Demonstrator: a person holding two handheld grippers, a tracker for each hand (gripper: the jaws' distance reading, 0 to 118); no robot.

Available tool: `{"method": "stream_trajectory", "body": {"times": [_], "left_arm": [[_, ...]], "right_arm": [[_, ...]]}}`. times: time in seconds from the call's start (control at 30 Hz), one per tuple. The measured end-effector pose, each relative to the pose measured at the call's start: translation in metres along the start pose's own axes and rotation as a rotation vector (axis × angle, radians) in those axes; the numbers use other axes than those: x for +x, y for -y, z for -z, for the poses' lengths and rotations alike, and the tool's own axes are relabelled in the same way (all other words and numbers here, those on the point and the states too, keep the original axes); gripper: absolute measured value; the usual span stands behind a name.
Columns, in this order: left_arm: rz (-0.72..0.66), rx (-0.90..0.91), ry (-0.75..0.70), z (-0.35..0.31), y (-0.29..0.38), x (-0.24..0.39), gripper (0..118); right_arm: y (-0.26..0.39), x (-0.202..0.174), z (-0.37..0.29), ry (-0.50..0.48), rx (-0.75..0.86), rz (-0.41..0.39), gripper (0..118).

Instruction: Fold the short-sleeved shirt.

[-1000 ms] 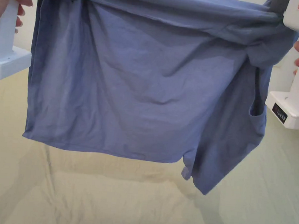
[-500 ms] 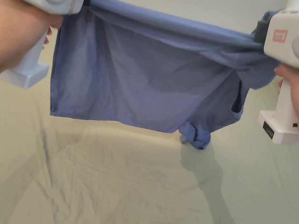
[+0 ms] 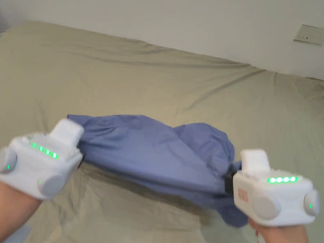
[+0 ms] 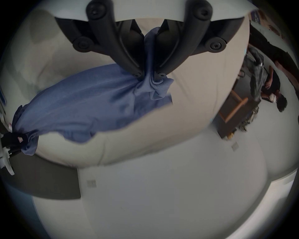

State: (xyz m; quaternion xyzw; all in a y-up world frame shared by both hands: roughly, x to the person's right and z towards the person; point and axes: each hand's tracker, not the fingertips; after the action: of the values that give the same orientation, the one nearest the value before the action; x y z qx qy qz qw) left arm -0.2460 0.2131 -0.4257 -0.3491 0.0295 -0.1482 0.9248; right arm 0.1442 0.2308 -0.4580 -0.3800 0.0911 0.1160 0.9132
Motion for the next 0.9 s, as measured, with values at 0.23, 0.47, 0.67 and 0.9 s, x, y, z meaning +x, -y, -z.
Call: {"method": "stream_trajectory", "body": {"times": [0.23, 0.47, 0.67, 0.9], "left_arm": [[0.024, -0.199, 0.047, -0.029, 0.115, 0.027, 8], [0.058, -0.283, 0.068, -0.088, 0.170, 0.031, 8], [0.118, -0.325, 0.081, -0.132, 0.192, 0.040, 8], [0.114, -0.382, 0.129, -0.159, 0.221, 0.049, 8]], "right_arm": [[0.112, -0.021, -0.003, -0.077, -0.227, 0.071, 12], [0.159, -0.033, -0.059, -0.119, -0.303, 0.112, 12], [0.188, -0.041, -0.110, -0.130, -0.355, 0.080, 12], [0.227, -0.037, -0.136, -0.155, -0.438, 0.144, 12]]}}
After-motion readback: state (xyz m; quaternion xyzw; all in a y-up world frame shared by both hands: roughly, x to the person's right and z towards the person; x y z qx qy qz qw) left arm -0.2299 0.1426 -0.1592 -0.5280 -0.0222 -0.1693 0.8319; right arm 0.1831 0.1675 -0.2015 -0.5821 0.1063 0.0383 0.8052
